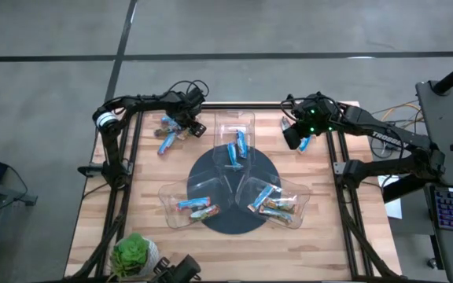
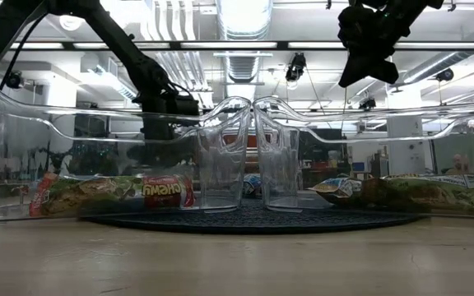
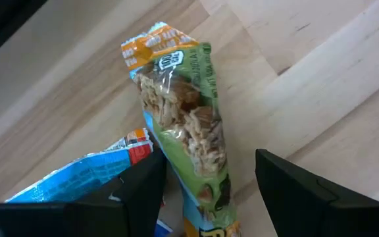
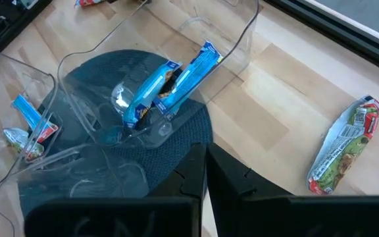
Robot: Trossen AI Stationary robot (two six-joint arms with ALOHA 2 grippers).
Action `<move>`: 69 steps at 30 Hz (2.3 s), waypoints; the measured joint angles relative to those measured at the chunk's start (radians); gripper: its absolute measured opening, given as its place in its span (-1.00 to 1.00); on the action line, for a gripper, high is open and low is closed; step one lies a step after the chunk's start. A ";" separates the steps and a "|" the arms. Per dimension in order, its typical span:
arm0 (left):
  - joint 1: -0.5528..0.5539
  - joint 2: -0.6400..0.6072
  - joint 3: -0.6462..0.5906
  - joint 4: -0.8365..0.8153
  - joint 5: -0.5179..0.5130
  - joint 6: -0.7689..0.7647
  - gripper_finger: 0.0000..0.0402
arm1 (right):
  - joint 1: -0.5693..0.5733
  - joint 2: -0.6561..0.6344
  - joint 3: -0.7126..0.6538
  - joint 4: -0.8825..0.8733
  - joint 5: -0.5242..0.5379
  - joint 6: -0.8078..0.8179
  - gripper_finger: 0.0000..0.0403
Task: Pick and place Granola Bars by type
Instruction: Put the yellow granola bar into the right transparent bin
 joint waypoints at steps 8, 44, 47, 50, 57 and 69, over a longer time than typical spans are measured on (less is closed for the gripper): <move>0.000 0.000 -0.002 0.000 0.001 -0.001 -0.03 | 0.000 0.000 0.000 0.002 0.000 0.000 -0.96; 0.000 -0.005 -0.001 -0.002 0.003 -0.029 -0.54 | 0.000 0.000 0.000 0.001 0.000 -0.007 -0.96; 0.000 -0.006 -0.001 -0.002 0.003 -0.029 -0.54 | 0.000 0.000 0.000 0.001 0.000 -0.007 -0.96; 0.000 -0.006 -0.001 -0.003 0.003 -0.029 -0.54 | 0.000 0.000 0.000 0.001 0.000 -0.008 -0.96; 0.000 -0.007 0.020 -0.026 0.004 -0.028 -0.54 | 0.000 0.000 0.000 0.001 0.000 -0.008 -0.96; 0.000 -0.008 0.092 -0.088 0.004 -0.019 -0.54 | 0.000 0.000 0.000 0.001 0.000 -0.015 -0.96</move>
